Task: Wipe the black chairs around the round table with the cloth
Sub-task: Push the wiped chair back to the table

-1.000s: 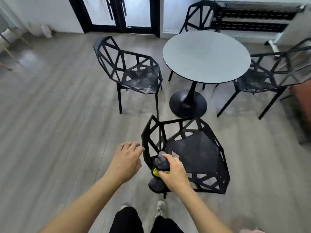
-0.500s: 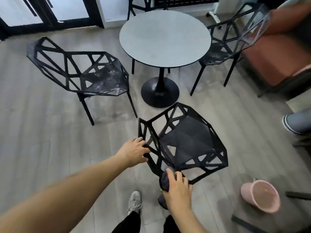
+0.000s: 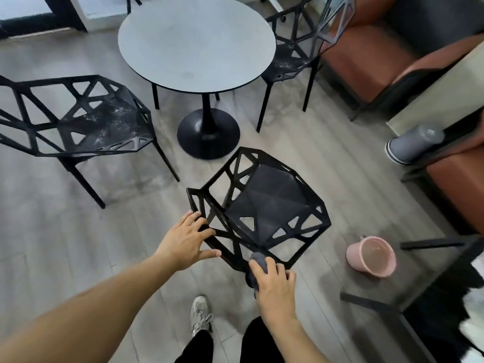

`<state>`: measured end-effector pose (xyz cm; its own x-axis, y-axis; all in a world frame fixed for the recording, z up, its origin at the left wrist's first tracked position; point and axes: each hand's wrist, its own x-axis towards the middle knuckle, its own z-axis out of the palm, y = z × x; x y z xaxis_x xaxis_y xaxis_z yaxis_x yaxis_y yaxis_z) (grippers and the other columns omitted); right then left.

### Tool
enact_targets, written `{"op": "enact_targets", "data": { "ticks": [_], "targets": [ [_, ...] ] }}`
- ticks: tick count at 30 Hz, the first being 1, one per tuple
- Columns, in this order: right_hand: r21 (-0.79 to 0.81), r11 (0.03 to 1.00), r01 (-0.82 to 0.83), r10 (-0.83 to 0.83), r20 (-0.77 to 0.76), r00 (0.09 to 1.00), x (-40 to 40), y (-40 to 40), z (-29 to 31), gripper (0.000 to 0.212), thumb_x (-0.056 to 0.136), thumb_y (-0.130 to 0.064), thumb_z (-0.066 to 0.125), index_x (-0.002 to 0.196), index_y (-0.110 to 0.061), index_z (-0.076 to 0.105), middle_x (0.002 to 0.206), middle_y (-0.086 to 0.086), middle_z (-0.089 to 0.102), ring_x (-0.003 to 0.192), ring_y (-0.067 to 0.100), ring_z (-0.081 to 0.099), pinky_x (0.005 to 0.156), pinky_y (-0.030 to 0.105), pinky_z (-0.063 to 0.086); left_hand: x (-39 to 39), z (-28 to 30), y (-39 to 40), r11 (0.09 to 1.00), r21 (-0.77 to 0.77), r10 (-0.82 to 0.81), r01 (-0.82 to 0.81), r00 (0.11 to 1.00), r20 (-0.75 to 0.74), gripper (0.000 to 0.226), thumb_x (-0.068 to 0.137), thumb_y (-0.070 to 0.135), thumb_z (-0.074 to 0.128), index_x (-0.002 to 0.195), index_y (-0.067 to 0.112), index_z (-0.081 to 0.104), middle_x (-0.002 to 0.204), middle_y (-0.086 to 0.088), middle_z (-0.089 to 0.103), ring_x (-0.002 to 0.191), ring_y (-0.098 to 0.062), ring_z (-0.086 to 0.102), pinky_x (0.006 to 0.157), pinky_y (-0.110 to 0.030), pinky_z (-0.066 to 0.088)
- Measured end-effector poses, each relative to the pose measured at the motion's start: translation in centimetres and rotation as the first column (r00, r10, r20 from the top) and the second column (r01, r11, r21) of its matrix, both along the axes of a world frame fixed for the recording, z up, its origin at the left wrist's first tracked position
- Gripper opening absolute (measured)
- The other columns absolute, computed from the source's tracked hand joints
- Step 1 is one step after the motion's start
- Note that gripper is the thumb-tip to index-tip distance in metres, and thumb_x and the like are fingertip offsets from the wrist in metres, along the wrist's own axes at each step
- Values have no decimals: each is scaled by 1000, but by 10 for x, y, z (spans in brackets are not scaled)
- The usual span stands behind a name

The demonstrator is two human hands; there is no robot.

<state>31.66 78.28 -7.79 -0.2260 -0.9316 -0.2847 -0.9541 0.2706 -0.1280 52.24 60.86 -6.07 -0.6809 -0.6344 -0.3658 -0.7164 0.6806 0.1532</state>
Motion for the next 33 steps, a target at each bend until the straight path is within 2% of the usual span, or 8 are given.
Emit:
{"op": "enact_targets", "data": {
  "ticks": [5,9,13,15,19,23,28,33],
  "targets": [
    [-1,1000,-6,6,-21,1000,-54,20,4,68,57,-13,86,116,-37,62,110,0,59,87,25,55,75,41,39,-50,-3,28,1000,-19,15,-16,999,-42,87,83,91,18,124,32,67,112,-1,59,127,-30,49,126,-48,13],
    [19,998,-58,59,-72,996,-116,33,2,63,60,-13,85,115,-35,62,113,4,58,86,29,54,74,42,40,-102,0,49,997,67,43,-42,999,-15,78,80,91,29,119,35,65,101,2,44,114,-26,50,124,-47,11],
    [38,988,-152,154,-74,985,-178,40,1,64,62,-9,81,116,-36,62,117,6,59,88,30,55,78,42,36,-144,4,63,990,126,65,-63,998,-18,82,76,93,19,118,38,64,97,1,38,99,-26,43,110,-40,30],
    [40,981,-189,192,-69,979,-208,41,1,63,62,-8,80,116,-35,62,119,6,59,90,29,55,81,43,36,-163,4,70,989,138,59,-57,998,-8,87,73,93,11,122,42,62,98,2,39,94,-22,40,99,-36,34],
    [37,965,-260,262,-43,964,-266,36,1,62,63,-8,77,115,-35,59,120,5,57,93,28,54,83,44,39,-207,-2,90,981,114,156,-155,988,-4,86,74,94,9,119,44,63,97,5,39,96,-20,45,99,-37,37],
    [21,930,-366,367,-55,929,-319,21,-2,56,66,-9,74,113,-34,59,119,3,56,94,28,54,82,44,40,-247,-9,112,958,91,276,-272,961,-33,67,84,86,26,117,42,64,98,6,41,99,-20,47,101,-37,36],
    [25,882,-471,472,-62,879,-361,-20,-7,63,61,-4,75,113,-35,57,115,3,57,91,29,54,80,43,40,-282,-10,108,923,46,385,-383,922,-52,75,80,88,17,115,42,64,97,6,43,97,-20,46,99,-35,34],
    [43,860,-508,510,-90,856,-392,-75,-5,61,60,-5,77,110,-36,60,116,1,57,94,27,56,82,43,37,-314,-14,84,878,13,479,-479,875,-66,70,81,89,19,108,42,64,91,6,42,92,-19,46,94,-37,36]
  ]
}}
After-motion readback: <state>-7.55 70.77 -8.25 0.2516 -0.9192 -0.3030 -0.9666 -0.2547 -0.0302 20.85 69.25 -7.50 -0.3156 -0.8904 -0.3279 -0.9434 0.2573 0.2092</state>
